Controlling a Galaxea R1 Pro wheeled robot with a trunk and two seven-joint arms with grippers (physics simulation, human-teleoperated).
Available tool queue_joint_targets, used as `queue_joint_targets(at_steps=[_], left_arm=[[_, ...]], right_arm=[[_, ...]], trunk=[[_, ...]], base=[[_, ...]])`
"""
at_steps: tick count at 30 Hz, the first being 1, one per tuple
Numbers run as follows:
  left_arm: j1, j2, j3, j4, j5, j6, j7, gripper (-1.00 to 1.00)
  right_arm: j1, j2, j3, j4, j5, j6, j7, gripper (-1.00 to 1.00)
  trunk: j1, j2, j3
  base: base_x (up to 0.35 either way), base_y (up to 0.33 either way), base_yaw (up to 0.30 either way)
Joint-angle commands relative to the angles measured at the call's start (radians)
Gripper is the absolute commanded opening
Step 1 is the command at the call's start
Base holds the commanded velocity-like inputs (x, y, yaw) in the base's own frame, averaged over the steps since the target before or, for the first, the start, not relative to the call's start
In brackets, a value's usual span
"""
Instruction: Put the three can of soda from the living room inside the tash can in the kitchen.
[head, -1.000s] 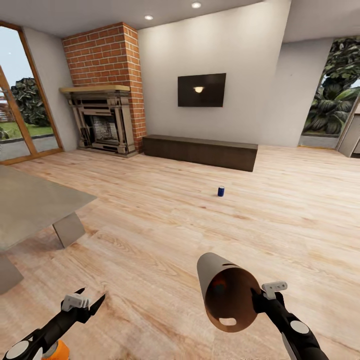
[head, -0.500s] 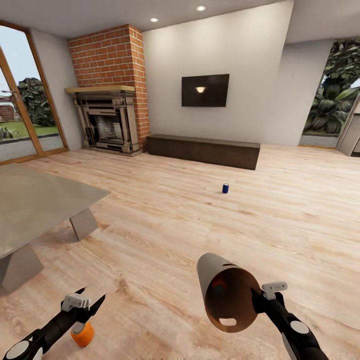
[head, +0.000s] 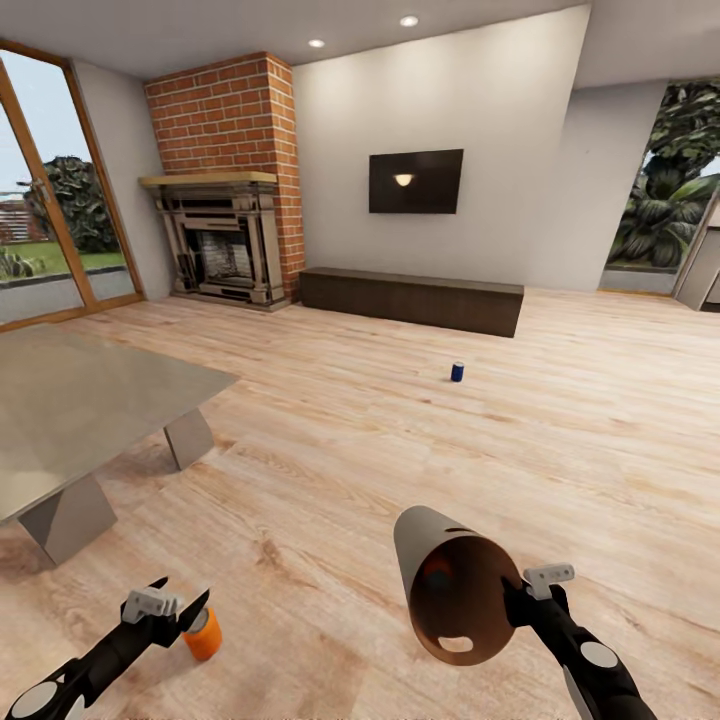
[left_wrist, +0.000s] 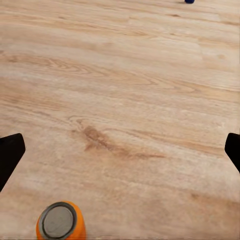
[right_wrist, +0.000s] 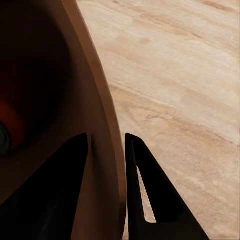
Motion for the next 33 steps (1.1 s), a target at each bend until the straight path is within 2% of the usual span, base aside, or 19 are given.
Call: queue_joint_targets(at_steps=[1, 9, 14, 17, 20, 24, 33], left_arm=[[0.000, 0.000, 0.000, 0.001, -0.001, 0.005, 0.001, 1.00], [-0.001, 0.000, 0.001, 0.024, -0.003, 0.070, 0.007, 1.00], [-0.001, 0.000, 0.001, 0.043, -0.001, 0.084, 0.007, 1.00], [-0.001, 0.000, 0.000, 0.046, -0.001, 0.085, 0.007, 1.00], [-0.001, 0.000, 0.000, 0.047, -0.001, 0.086, 0.007, 1.00], [-0.001, 0.000, 0.000, 0.046, 0.001, 0.085, 0.007, 1.00], [-0.001, 0.000, 0.000, 0.045, 0.002, 0.085, 0.007, 1.00]], right_arm=[[0.000, 0.000, 0.000, -0.001, -0.004, 0.000, -0.001, -1.00], [-0.001, -0.001, -0.001, -0.005, -0.003, 0.006, -0.001, -1.00], [-0.002, 0.003, -0.001, -0.036, -0.005, 0.050, 0.001, -1.00], [-0.002, 0.018, -0.003, -0.079, -0.024, 0.112, 0.001, -1.00], [-0.002, 0.024, -0.005, -0.115, -0.064, 0.155, 0.001, -1.00], [-0.002, 0.025, -0.006, -0.128, -0.081, 0.170, 0.001, -1.00], [-0.002, 0.026, -0.005, -0.134, -0.089, 0.174, 0.001, -1.00]], trunk=[[0.000, 0.000, 0.000], [0.000, 0.000, 0.000], [0.000, 0.000, -0.001], [0.000, 0.000, -0.004], [0.000, 0.000, -0.009], [0.000, 0.000, -0.015], [0.000, 0.000, -0.029]], base=[[-0.017, 0.016, 0.000], [-0.007, 0.006, 0.000], [0.000, 0.000, 0.000], [0.000, 0.000, 0.000], [0.000, 0.000, 0.000], [0.000, 0.000, 0.000], [0.000, 0.000, 0.000]])
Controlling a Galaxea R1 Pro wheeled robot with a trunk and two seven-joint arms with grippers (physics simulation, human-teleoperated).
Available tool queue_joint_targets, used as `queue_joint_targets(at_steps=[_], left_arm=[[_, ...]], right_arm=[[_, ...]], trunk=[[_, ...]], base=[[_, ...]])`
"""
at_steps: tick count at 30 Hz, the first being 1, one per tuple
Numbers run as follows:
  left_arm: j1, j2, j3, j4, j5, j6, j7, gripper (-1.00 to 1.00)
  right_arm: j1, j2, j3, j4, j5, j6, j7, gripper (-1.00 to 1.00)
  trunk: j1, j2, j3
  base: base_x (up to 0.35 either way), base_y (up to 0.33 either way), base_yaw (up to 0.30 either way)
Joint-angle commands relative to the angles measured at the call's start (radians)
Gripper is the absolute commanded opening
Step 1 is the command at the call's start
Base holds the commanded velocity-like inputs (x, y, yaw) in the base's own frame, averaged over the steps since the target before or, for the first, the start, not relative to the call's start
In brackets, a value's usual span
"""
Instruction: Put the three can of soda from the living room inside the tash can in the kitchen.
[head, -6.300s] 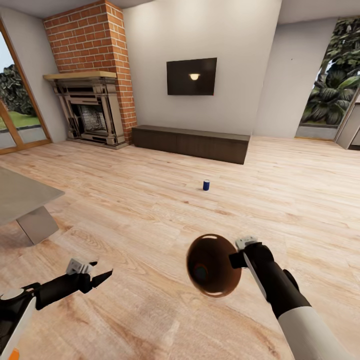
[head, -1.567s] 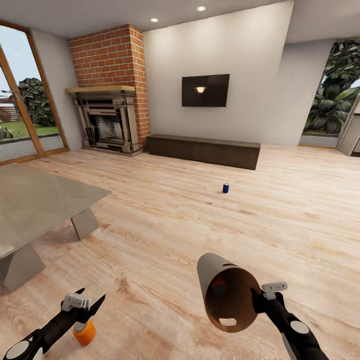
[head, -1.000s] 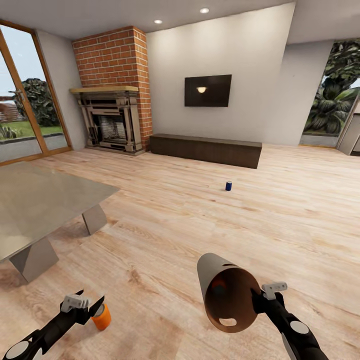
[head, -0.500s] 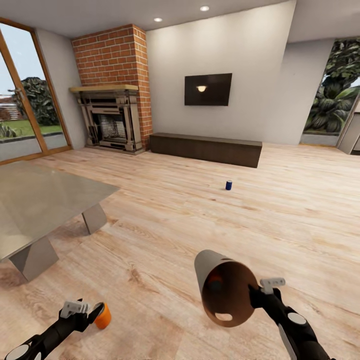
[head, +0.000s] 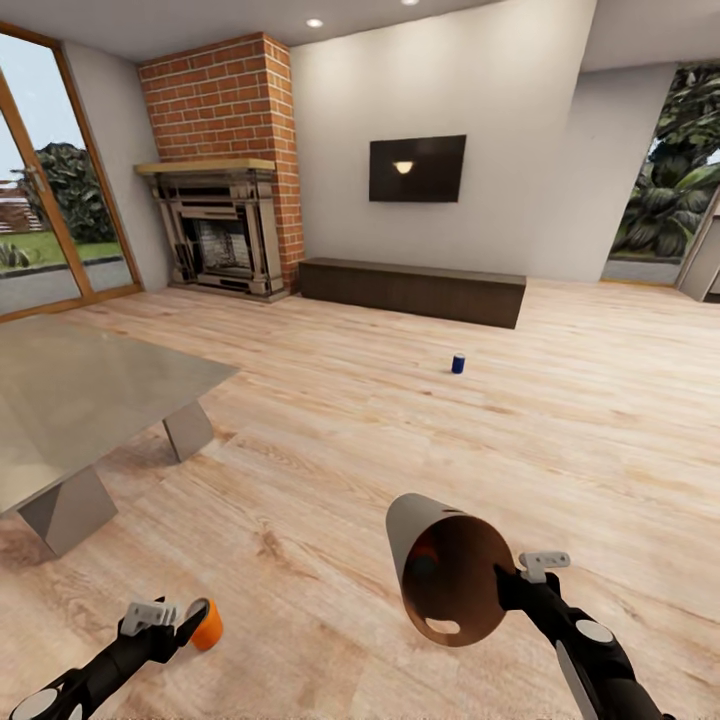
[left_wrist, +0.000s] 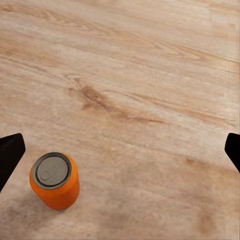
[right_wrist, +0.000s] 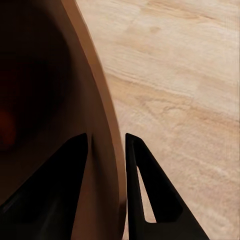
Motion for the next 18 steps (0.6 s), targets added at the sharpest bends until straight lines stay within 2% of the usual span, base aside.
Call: queue_joint_targets(at_steps=[1, 4, 5, 6, 8, 10, 13, 15, 18], left_arm=[[0.000, 0.000, 0.000, -0.001, 0.000, 0.002, 0.000, 1.00], [0.000, 0.000, 0.000, -0.010, 0.001, 0.030, 0.000, 1.00], [0.000, 0.000, 0.001, -0.030, 0.002, 0.107, -0.001, 1.00], [0.000, 0.000, 0.001, -0.055, 0.003, 0.170, -0.002, 1.00], [0.000, 0.000, 0.001, -0.092, 0.003, 0.227, -0.002, 1.00], [0.000, 0.000, 0.003, -0.186, 0.003, 0.334, 0.000, 1.00], [-0.002, 0.000, 0.005, -0.244, 0.003, 0.406, 0.001, 1.00], [-0.011, 0.000, 0.006, -0.297, 0.002, 0.484, 0.002, 1.00], [-0.021, 0.000, 0.007, -0.330, 0.002, 0.532, 0.005, 1.00]], right_arm=[[-0.001, 0.000, 0.000, -0.002, -0.007, 0.001, 0.000, -1.00], [-0.001, 0.000, 0.000, -0.002, -0.007, 0.005, 0.000, -1.00], [-0.001, 0.000, 0.002, -0.011, -0.007, 0.027, 0.000, -1.00], [-0.001, 0.000, 0.003, -0.029, -0.007, 0.070, 0.000, -1.00], [-0.001, 0.000, 0.005, -0.055, -0.007, 0.131, 0.000, -1.00], [-0.003, 0.001, 0.008, -0.119, -0.007, 0.248, 0.000, -1.00], [-0.007, 0.001, 0.010, -0.152, -0.007, 0.301, -0.001, -1.00], [-0.020, 0.001, 0.015, -0.175, -0.006, 0.371, -0.003, -1.00], [-0.052, 0.001, 0.020, -0.191, -0.006, 0.449, -0.003, -1.00]], trunk=[[0.000, 0.000, -0.001], [0.000, 0.000, -0.006], [0.000, 0.000, -0.008], [0.000, 0.000, -0.009], [0.000, 0.000, -0.013], [0.000, 0.000, -0.016], [0.000, 0.000, -0.020], [0.000, 0.000, -0.024], [0.000, 0.000, -0.028]], base=[[0.000, 0.000, 0.000], [0.000, 0.000, 0.000], [0.000, 0.000, 0.000], [0.000, 0.000, 0.000], [0.000, 0.000, 0.000], [0.000, 0.000, 0.000], [0.000, 0.000, 0.000], [0.000, 0.000, 0.000], [0.000, 0.000, 0.000]])
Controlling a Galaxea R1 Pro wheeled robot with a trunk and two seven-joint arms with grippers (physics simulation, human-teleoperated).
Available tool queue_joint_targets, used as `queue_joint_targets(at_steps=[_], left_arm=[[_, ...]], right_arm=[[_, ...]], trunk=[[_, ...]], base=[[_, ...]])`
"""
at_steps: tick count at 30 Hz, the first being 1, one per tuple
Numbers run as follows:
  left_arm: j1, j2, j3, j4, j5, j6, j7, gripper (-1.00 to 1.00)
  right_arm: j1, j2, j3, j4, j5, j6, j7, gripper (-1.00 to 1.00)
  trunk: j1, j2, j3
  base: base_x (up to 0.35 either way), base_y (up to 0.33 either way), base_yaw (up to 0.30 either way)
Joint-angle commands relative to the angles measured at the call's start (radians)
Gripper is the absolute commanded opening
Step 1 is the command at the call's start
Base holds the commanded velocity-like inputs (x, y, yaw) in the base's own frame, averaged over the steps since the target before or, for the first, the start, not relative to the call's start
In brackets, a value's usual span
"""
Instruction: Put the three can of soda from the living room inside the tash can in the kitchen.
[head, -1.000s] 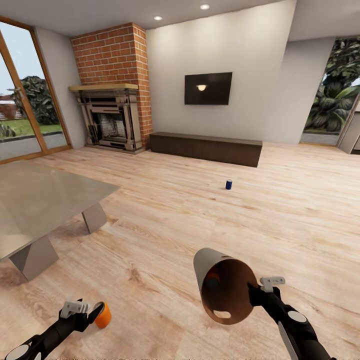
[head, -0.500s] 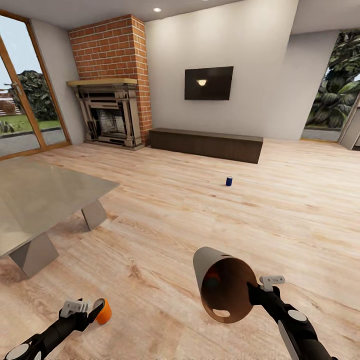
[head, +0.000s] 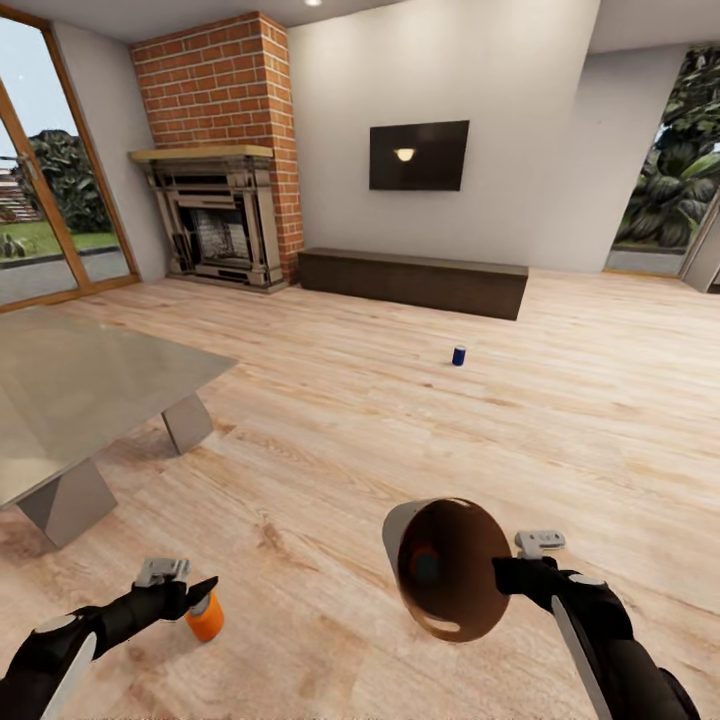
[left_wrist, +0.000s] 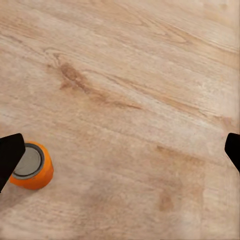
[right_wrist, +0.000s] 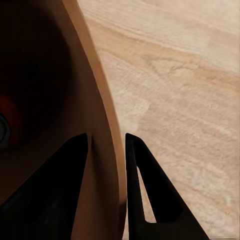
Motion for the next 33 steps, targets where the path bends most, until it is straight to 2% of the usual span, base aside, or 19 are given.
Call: queue_joint_targets(at_steps=[1, 3, 4, 6, 7, 9, 10, 13, 14, 16, 18, 19, 25, 26, 27, 30, 33], left_arm=[[-0.011, 0.000, 0.002, -0.022, -0.001, 0.027, 0.010, 1.00], [-0.027, 0.003, 0.006, -0.039, -0.001, 0.054, 0.029, 1.00], [-0.066, 0.006, 0.009, -0.054, -0.004, 0.109, 0.070, 1.00], [-0.110, 0.008, 0.010, -0.056, -0.006, 0.175, 0.103, 1.00], [-0.163, 0.009, 0.011, -0.053, -0.008, 0.262, 0.134, 1.00], [-0.219, 0.010, 0.012, -0.044, -0.009, 0.349, 0.160, 1.00], [-0.273, 0.011, 0.013, -0.031, -0.010, 0.420, 0.180, 1.00], [-0.346, 0.012, 0.014, 0.003, -0.010, 0.487, 0.202, 1.00], [-0.407, 0.012, 0.016, 0.097, -0.010, 0.522, 0.234, 1.00], [-0.430, 0.015, 0.016, 0.183, -0.009, 0.523, 0.264, 1.00], [-0.442, 0.017, 0.016, 0.228, -0.007, 0.514, 0.287, 1.00], [-0.460, 0.018, 0.017, 0.268, -0.005, 0.503, 0.325, 1.00], [-0.477, 0.021, 0.018, 0.297, -0.002, 0.493, 0.381, 1.00], [-0.479, 0.021, 0.018, 0.300, 0.000, 0.492, 0.423, 1.00], [-0.480, 0.021, 0.018, 0.301, 0.000, 0.492, 0.436, 1.00], [-0.481, 0.021, 0.018, 0.300, 0.001, 0.491, 0.448, 1.00], [-0.481, 0.019, 0.019, 0.301, 0.001, 0.490, 0.457, 1.00]], right_arm=[[-0.030, 0.000, 0.006, -0.010, -0.013, 0.059, 0.000, -1.00], [-0.059, 0.000, 0.018, -0.017, -0.011, 0.111, 0.000, -1.00], [-0.091, 0.000, 0.038, -0.022, -0.012, 0.169, 0.001, -1.00], [-0.104, 0.000, 0.047, -0.024, -0.010, 0.192, 0.000, -1.00], [-0.113, 0.000, 0.054, -0.025, -0.008, 0.206, -0.002, -1.00], [-0.119, 0.000, 0.058, -0.025, -0.007, 0.216, -0.004, -1.00], [-0.130, -0.001, 0.060, -0.026, -0.006, 0.224, -0.004, -1.00], [-0.155, -0.002, 0.061, -0.026, -0.006, 0.231, -0.004, -1.00], [-0.185, -0.001, 0.063, -0.026, -0.008, 0.235, -0.004, -1.00], [-0.209, 0.001, 0.065, -0.022, -0.011, 0.237, -0.003, -1.00], [-0.223, 0.004, 0.066, -0.016, -0.010, 0.237, -0.005, -1.00], [-0.236, 0.008, 0.067, -0.004, -0.008, 0.237, -0.006, -1.00], [-0.246, 0.011, 0.073, 0.012, -0.005, 0.237, -0.007, -1.00], [-0.248, 0.012, 0.095, 0.015, -0.002, 0.236, -0.009, -1.00], [-0.248, 0.012, 0.103, 0.015, -0.002, 0.236, -0.010, -1.00], [-0.248, 0.012, 0.110, 0.016, -0.001, 0.235, -0.010, -1.00], [-0.249, 0.012, 0.115, 0.016, -0.001, 0.235, -0.010, -1.00]], trunk=[[0.000, 0.000, -0.002], [0.000, 0.000, -0.004], [0.000, 0.000, -0.005], [0.000, 0.000, -0.005], [0.000, 0.000, -0.006], [0.000, 0.000, -0.006], [0.000, 0.000, -0.006], [0.000, 0.000, -0.006], [0.000, 0.000, -0.006], [0.000, 0.000, -0.006], [0.000, 0.000, -0.006], [0.000, 0.000, -0.006], [0.000, 0.000, -0.006], [0.000, 0.000, -0.006], [0.000, 0.000, -0.006], [0.000, 0.000, -0.006], [0.001, -0.001, -0.018]], base=[[0.000, 0.000, 0.000], [0.000, 0.000, 0.000], [0.000, 0.000, 0.000], [0.000, 0.000, 0.000], [0.000, 0.000, 0.000], [0.000, 0.000, 0.000], [0.000, 0.000, 0.000], [0.000, 0.000, 0.000], [0.000, 0.000, 0.000], [0.000, 0.000, 0.000], [0.000, 0.000, 0.000], [0.000, 0.000, 0.000], [0.000, 0.000, 0.000], [0.000, 0.000, 0.000], [0.000, 0.000, 0.000], [0.000, 0.000, 0.000], [0.000, 0.000, 0.000]])
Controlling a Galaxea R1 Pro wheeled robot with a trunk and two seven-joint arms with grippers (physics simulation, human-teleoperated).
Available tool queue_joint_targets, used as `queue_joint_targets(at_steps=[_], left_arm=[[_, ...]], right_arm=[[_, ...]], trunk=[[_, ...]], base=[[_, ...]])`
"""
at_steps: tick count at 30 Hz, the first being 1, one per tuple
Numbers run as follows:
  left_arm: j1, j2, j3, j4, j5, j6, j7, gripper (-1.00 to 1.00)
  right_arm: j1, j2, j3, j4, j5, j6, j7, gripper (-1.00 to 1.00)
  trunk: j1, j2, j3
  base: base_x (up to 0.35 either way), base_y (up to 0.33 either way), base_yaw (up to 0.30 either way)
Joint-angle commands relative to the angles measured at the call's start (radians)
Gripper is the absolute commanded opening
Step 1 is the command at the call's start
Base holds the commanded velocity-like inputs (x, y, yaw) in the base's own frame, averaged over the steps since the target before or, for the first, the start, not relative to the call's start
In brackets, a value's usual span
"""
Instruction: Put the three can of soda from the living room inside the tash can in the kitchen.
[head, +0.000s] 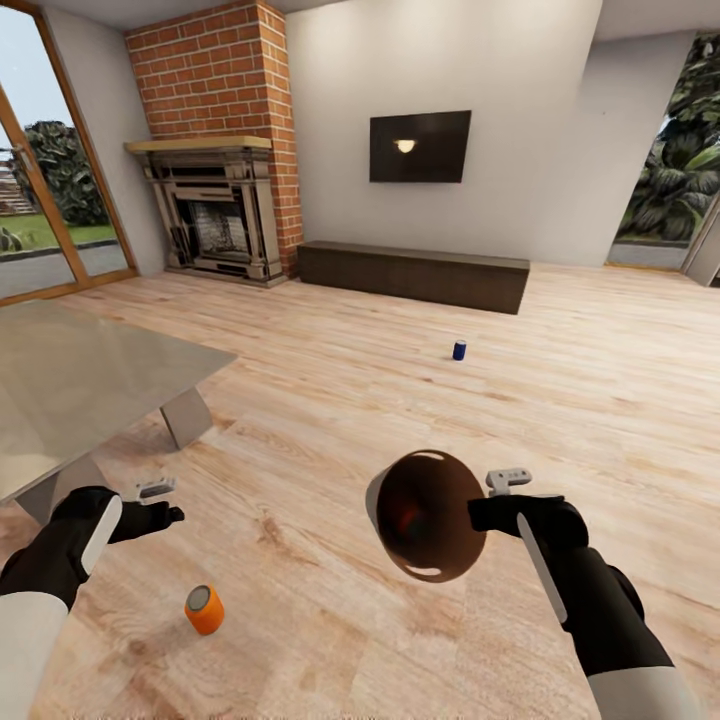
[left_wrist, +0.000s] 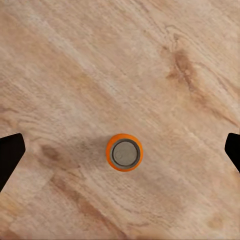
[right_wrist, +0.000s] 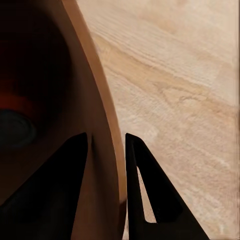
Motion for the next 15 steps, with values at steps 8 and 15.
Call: queue_joint_targets(at_steps=[8, 15], left_arm=[[0.000, -0.007, 0.001, 0.003, 0.000, -0.001, 0.004, 1.00], [0.001, -0.008, 0.001, 0.008, 0.000, -0.002, 0.004, 1.00]], right_arm=[[-0.001, 0.000, 0.005, -0.001, -0.025, -0.001, 0.001, -1.00], [-0.001, 0.001, 0.006, -0.001, -0.026, -0.006, 0.001, -1.00]], trunk=[[0.003, -0.002, -0.031], [0.007, -0.004, -0.058]], base=[[0.000, 0.000, 0.000], [0.000, 0.000, 0.000]])
